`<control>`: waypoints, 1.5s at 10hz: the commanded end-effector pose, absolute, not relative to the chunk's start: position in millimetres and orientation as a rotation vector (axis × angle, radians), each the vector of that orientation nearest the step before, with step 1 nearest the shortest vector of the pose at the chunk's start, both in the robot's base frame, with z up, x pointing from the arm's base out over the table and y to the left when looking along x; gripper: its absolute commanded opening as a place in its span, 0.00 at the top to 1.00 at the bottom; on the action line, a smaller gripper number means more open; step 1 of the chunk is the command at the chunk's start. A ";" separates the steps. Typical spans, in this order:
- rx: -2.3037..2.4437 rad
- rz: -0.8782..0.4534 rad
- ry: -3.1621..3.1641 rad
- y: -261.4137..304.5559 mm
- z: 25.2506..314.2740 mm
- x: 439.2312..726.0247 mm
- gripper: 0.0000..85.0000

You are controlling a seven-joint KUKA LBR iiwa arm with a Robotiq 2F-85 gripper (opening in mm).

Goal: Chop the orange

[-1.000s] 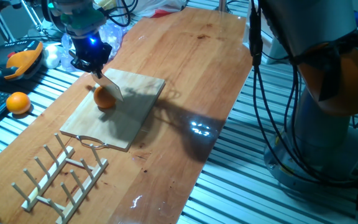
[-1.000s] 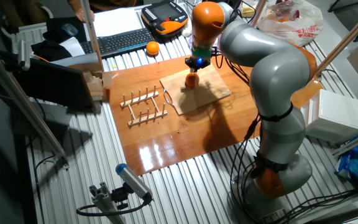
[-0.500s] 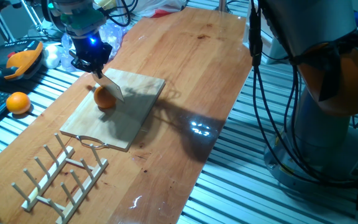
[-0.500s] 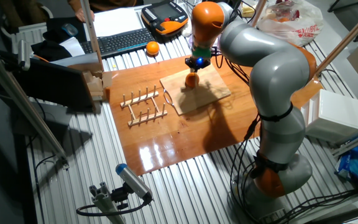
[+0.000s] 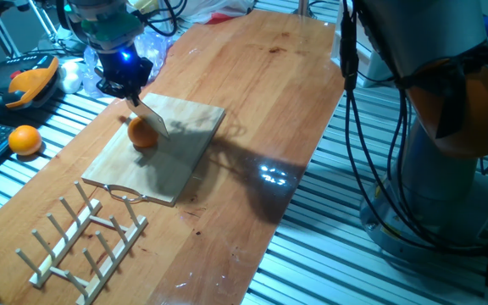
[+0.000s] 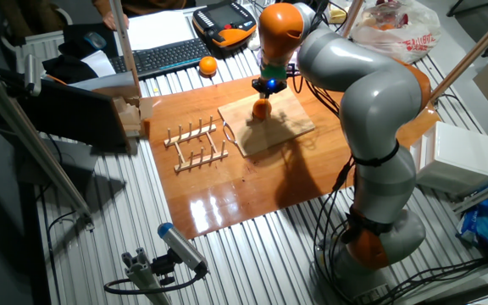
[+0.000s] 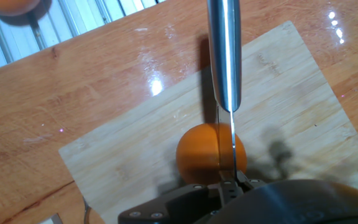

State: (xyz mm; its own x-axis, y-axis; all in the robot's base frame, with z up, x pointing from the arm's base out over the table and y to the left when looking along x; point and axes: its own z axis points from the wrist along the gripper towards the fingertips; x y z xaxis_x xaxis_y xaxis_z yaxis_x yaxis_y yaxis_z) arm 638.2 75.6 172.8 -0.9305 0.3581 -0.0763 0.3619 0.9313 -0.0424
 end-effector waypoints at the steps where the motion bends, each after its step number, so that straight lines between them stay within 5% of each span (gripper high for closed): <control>1: 0.568 -0.083 3.019 76.0 171.9 638.3 1.00; 15: 0.579 -0.101 2.999 82.0 159.9 638.8 1.00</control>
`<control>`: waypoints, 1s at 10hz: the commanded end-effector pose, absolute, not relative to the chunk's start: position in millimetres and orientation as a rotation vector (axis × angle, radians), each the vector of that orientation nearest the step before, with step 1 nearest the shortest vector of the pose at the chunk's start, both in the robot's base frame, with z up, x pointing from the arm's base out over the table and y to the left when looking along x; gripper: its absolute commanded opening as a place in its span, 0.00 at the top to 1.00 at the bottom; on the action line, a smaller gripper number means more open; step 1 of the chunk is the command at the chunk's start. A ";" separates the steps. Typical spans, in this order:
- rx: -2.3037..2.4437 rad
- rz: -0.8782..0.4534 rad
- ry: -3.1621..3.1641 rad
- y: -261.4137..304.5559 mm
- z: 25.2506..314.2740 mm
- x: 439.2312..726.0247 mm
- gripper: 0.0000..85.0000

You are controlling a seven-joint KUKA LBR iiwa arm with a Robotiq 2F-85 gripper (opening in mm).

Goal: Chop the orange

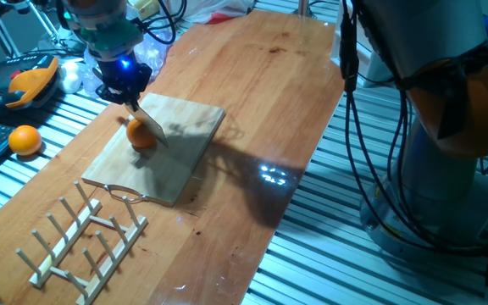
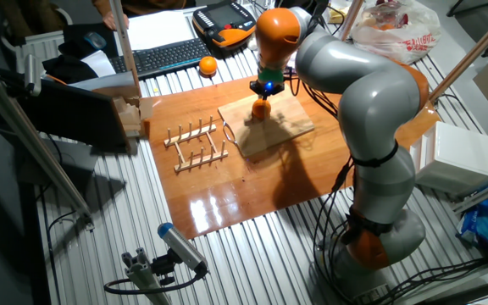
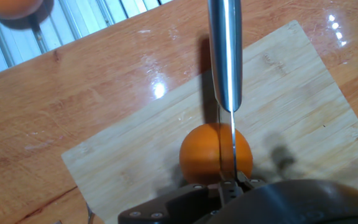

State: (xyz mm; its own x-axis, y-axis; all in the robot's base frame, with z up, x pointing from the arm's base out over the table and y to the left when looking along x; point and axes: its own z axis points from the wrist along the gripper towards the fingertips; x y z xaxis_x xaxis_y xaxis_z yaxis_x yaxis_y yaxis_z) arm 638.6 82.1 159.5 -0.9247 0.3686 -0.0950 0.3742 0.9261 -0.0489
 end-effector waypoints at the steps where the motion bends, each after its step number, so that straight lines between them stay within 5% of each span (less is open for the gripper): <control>1: 0.580 -0.102 3.002 82.2 159.7 638.7 1.00; 10: 0.560 -0.138 3.047 84.3 151.8 635.1 1.00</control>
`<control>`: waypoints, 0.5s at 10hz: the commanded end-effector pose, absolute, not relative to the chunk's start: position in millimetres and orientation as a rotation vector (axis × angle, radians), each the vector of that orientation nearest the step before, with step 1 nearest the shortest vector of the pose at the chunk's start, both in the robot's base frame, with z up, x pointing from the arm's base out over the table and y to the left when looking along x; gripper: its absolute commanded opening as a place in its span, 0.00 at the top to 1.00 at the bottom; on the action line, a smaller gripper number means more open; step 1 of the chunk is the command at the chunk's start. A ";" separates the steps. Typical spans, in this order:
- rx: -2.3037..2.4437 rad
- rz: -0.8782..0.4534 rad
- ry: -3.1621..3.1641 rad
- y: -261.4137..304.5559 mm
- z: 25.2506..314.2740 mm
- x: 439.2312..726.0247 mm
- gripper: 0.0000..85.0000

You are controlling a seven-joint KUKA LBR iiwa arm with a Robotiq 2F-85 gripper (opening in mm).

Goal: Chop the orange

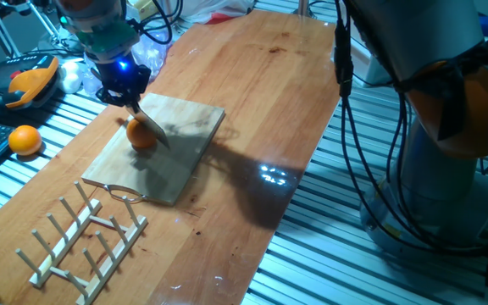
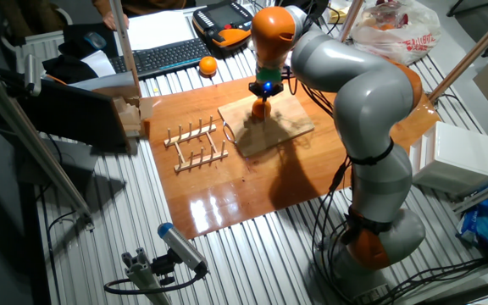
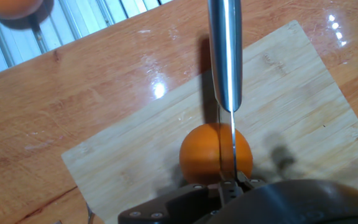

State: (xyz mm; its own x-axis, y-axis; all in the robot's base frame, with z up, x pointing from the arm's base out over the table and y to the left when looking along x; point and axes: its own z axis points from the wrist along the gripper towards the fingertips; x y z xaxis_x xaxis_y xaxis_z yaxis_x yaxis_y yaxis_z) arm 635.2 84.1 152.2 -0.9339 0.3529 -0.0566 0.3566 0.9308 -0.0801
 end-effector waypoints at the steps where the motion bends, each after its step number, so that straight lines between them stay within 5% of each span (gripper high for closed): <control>1: 0.561 -0.136 3.049 84.4 151.9 634.9 1.00; 5: 0.536 -0.135 3.080 84.0 152.3 634.8 1.00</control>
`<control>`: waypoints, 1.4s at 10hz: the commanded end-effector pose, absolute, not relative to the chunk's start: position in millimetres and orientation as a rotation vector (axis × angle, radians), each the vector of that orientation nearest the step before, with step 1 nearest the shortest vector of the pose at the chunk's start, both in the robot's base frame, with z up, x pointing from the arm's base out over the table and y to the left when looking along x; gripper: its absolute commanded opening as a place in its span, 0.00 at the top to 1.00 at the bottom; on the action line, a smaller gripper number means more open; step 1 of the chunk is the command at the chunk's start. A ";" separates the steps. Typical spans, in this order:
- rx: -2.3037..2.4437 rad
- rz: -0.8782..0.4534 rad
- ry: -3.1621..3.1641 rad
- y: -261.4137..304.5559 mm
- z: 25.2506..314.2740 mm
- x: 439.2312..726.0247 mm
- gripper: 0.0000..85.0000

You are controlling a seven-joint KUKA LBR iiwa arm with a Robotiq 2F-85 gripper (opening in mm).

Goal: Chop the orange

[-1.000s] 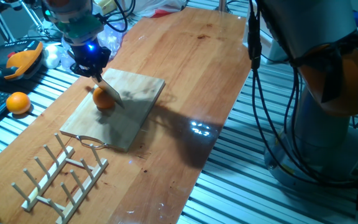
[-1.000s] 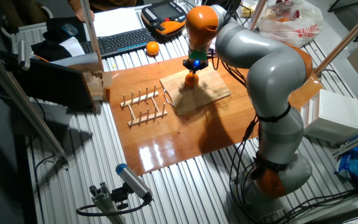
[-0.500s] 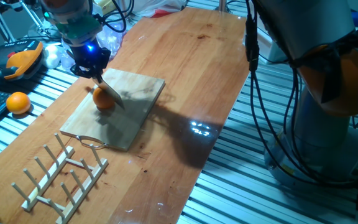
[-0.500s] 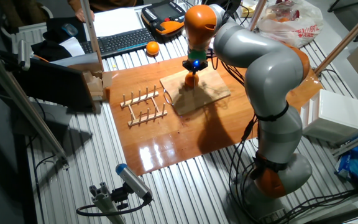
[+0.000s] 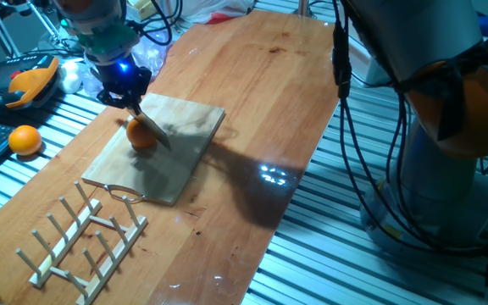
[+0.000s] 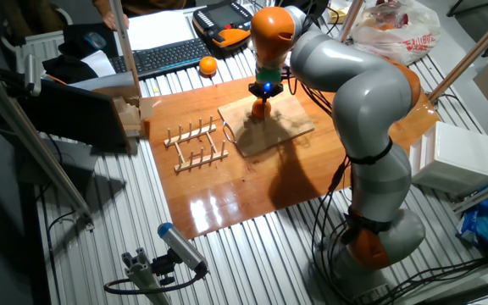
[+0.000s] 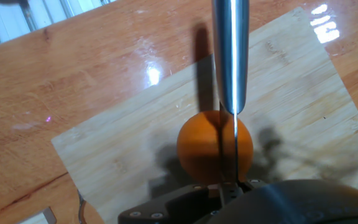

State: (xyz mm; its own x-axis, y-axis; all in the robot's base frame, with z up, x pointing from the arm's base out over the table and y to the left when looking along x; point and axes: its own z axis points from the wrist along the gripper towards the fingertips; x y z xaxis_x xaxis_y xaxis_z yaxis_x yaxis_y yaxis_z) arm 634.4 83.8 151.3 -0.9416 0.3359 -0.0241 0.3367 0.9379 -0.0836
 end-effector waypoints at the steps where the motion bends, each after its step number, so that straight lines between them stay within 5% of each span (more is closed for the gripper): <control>1: 0.531 -0.133 3.089 84.0 152.4 634.8 1.00; 14: 0.482 -0.113 3.177 83.8 151.6 635.3 1.00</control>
State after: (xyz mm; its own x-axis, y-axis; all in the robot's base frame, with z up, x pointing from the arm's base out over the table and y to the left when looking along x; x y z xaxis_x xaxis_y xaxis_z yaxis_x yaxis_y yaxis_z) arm 635.4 83.9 151.9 -0.9521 0.2986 0.0651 0.2933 0.9527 -0.0801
